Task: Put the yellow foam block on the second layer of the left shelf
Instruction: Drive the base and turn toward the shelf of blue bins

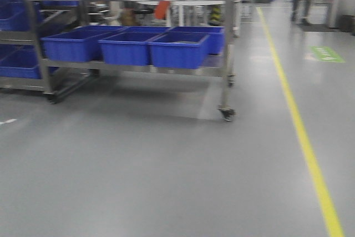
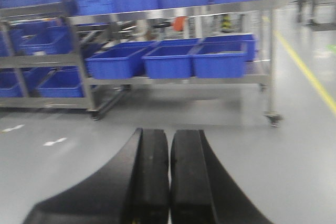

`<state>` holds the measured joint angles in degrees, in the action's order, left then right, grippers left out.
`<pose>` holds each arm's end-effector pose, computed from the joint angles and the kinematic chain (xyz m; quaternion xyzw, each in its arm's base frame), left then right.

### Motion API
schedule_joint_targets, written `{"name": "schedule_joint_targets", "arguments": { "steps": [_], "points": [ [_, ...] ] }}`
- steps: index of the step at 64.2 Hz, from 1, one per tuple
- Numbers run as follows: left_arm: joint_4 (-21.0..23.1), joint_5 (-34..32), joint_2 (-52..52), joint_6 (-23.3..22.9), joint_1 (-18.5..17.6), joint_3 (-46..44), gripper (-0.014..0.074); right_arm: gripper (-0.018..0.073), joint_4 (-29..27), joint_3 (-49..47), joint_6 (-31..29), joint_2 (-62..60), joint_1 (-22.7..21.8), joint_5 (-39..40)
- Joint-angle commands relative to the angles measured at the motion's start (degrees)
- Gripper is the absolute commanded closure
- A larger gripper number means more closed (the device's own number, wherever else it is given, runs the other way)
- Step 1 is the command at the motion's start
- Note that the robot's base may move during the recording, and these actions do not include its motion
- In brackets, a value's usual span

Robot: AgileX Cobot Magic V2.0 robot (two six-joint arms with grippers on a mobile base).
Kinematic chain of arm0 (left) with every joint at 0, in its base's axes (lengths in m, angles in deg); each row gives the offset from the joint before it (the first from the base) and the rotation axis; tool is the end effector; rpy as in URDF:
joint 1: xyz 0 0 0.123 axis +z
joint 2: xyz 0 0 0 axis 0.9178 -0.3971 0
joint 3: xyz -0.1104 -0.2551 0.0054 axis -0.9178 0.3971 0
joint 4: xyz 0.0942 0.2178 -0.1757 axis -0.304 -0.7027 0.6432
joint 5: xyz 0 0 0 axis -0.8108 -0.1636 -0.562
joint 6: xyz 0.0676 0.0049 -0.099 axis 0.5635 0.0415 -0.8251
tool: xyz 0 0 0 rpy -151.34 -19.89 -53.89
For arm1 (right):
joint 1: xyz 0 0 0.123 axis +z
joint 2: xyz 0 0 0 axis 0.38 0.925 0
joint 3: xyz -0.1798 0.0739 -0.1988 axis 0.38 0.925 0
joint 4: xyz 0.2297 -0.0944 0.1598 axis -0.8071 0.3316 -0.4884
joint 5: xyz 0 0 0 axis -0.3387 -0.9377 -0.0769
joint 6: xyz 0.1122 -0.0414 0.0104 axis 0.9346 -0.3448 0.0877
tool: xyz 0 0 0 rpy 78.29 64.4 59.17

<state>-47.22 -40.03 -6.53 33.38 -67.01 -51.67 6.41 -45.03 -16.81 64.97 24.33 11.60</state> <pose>0.1363 -0.0009 0.2086 0.0163 0.6937 0.0119 0.7200 0.1453 0.0044 0.2733 0.0054 0.7277 0.0255 0.6854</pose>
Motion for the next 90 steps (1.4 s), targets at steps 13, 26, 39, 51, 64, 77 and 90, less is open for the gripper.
{"name": "schedule_joint_targets", "arguments": {
  "steps": [13,26,39,51,64,77,90],
  "points": [
    [0.62,-4.63,1.22,-0.18,0.05,1.51,0.0472,0.0052,-0.01,-1.56,-0.14,0.49,-0.47,5.62],
    [0.62,-4.63,1.22,-0.18,0.05,1.51,0.0472,0.0052,-0.01,-1.56,-0.14,0.49,-0.47,5.62],
    [0.62,-4.63,1.22,-0.18,0.05,1.51,0.0472,0.0052,-0.01,-1.56,-0.14,0.49,-0.47,5.62],
    [0.62,-4.63,1.22,-0.18,0.05,1.51,0.0472,0.0052,-0.01,-1.56,-0.14,0.49,-0.47,5.62],
    [0.62,-4.63,1.22,-0.18,0.05,1.51,0.0472,0.0052,-0.01,-1.56,-0.14,0.49,-0.47,5.62],
    [0.62,-4.63,1.12,-0.18,0.05,1.51,0.0472,0.0052,-0.01,-1.56,-0.14,0.6,-0.47,5.62],
    [0.62,-4.63,1.12,-0.18,0.05,1.51,0.0472,0.0052,-0.01,-1.56,-0.14,0.6,-0.47,5.62]
  ]
}}
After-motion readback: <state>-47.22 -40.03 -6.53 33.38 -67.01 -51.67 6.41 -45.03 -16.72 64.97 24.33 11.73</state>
